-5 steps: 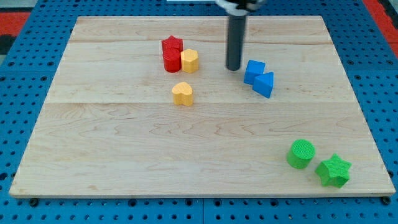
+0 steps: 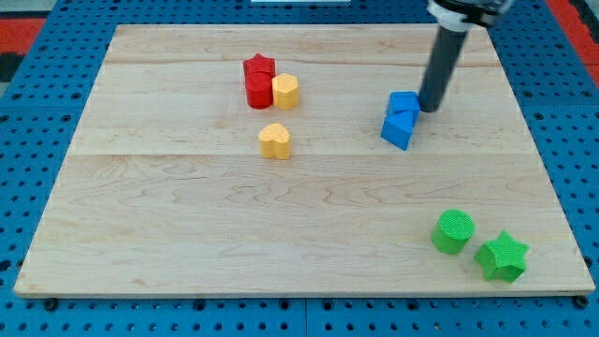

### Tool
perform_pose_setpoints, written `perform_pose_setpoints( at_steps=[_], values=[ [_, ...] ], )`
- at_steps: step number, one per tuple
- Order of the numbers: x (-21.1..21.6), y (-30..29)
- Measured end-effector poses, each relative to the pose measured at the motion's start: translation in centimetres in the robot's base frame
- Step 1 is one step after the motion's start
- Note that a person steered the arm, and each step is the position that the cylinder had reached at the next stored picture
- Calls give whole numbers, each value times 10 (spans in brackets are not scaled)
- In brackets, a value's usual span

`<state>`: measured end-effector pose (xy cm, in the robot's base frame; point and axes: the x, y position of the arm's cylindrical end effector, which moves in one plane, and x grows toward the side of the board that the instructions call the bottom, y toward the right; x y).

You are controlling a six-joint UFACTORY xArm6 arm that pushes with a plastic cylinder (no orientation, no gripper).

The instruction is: Slide the blue cube to the right of the yellow hexagon

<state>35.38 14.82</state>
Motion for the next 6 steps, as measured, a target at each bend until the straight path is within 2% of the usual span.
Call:
perform_pose_setpoints(
  at_steps=[1,2,3,5,6],
  values=[
    [-5,-18],
    [14,9],
    [29,-3],
    [-16,-89],
    [-21,-107]
  ],
)
